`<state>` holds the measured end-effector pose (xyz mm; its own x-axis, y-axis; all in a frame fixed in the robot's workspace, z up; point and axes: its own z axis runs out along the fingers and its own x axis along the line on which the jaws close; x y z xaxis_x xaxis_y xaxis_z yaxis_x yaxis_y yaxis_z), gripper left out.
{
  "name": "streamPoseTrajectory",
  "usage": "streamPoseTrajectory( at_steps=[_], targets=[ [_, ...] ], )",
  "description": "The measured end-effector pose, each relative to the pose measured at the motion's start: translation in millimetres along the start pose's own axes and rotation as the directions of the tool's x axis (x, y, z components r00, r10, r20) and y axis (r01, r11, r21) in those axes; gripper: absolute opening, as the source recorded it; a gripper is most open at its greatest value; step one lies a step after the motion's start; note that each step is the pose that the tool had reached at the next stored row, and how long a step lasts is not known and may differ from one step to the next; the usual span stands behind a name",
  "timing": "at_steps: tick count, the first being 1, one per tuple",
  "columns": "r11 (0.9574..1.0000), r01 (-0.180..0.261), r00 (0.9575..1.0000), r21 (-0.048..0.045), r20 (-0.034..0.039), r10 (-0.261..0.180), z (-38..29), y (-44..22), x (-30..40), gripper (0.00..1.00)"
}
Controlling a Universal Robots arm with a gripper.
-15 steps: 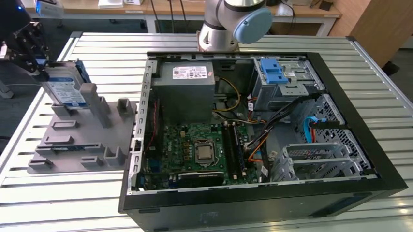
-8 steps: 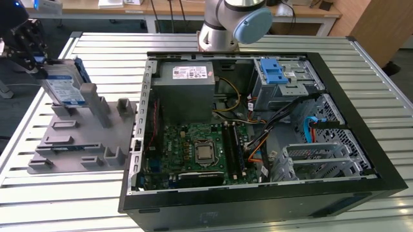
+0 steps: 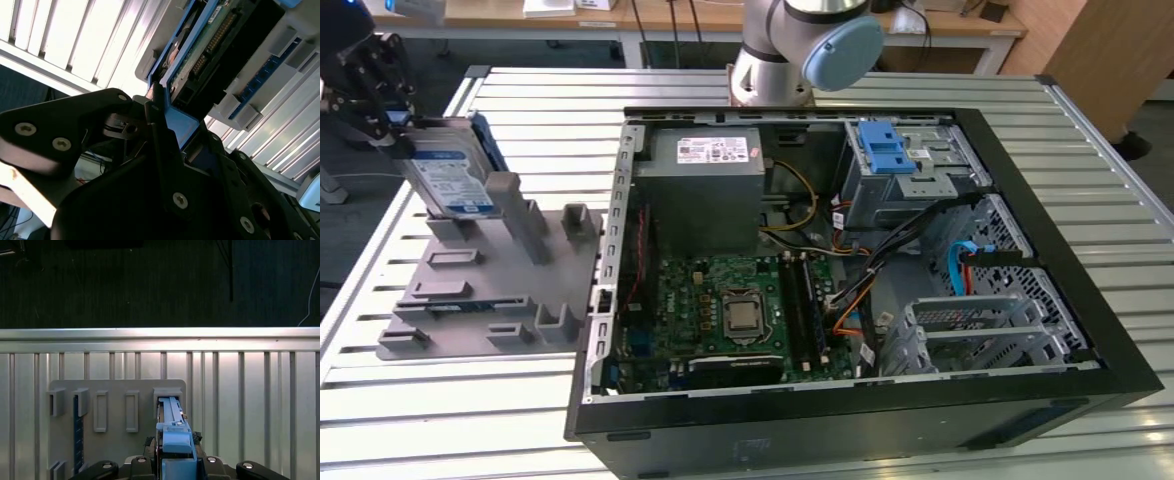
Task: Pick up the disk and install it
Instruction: 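Pick up the disk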
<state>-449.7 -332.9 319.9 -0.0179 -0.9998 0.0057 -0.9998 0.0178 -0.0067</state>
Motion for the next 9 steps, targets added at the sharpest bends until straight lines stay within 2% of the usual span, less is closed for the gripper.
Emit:
streamPoseTrajectory(
  at_steps=[9],
  targets=[
    [1.0000, 0.000, 1.0000, 0.0003, 0.0005, 0.000, -8.2, -0.1, 0.1, 0.36]
  ],
)
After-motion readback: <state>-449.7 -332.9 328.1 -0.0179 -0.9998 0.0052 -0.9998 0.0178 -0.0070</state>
